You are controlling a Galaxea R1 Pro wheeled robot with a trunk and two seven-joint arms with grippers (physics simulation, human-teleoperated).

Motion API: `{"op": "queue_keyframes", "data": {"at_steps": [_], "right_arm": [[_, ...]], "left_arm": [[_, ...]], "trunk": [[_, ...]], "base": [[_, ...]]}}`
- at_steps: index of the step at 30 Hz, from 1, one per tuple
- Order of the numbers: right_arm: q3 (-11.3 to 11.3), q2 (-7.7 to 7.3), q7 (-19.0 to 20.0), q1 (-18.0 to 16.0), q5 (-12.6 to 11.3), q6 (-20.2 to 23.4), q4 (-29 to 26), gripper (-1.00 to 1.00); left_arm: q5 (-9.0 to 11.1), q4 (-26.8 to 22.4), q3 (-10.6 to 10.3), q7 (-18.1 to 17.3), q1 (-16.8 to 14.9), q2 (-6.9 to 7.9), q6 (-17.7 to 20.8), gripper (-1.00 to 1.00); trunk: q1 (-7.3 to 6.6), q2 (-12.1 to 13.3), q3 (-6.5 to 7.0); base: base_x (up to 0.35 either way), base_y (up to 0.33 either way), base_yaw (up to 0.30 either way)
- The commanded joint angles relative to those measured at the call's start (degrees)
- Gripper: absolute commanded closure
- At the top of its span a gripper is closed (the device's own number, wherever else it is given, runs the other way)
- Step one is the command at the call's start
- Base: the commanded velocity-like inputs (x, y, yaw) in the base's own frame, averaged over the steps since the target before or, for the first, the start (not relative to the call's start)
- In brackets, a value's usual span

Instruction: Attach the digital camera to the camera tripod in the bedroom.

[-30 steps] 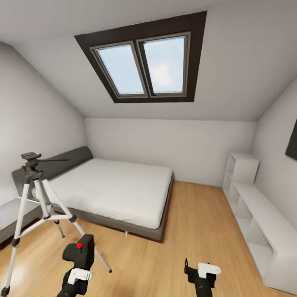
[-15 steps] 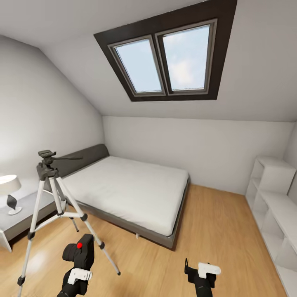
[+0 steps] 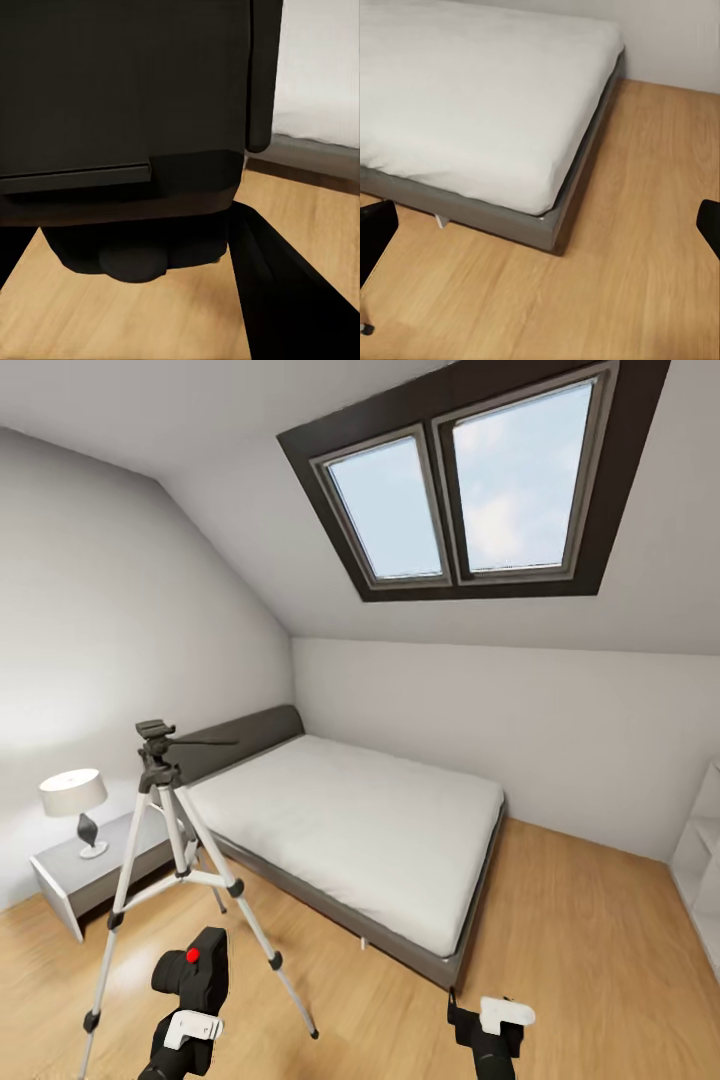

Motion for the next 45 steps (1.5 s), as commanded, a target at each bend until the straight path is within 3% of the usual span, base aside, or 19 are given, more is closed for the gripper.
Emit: {"op": "queue_keyframes", "data": {"at_steps": [1,30,45], "right_arm": [[-0.03,0.01,-0.25,-0.01,0.17,-0.14,0.03,-1.00],[-0.03,0.01,-0.25,-0.01,0.17,-0.17,0.03,-1.00],[-0.03,0.01,-0.25,-0.01,0.17,-0.17,0.03,-1.00]], "left_arm": [[0.55,0.21,-0.29,-0.34,-0.07,-0.04,-0.20,1.00],[0.55,0.20,-0.26,-0.33,0.01,-0.04,-0.20,1.00],[0.55,0.20,-0.25,-0.33,0.01,-0.04,-0.20,1.00]], "trunk": [[0.04,-0.04,-0.06],[0.04,-0.04,-1.23],[0.04,-0.04,-1.83]], "base": [[0.192,-0.009,0.275],[0.036,-0.001,0.275],[0.204,-0.169,0.275]]}}
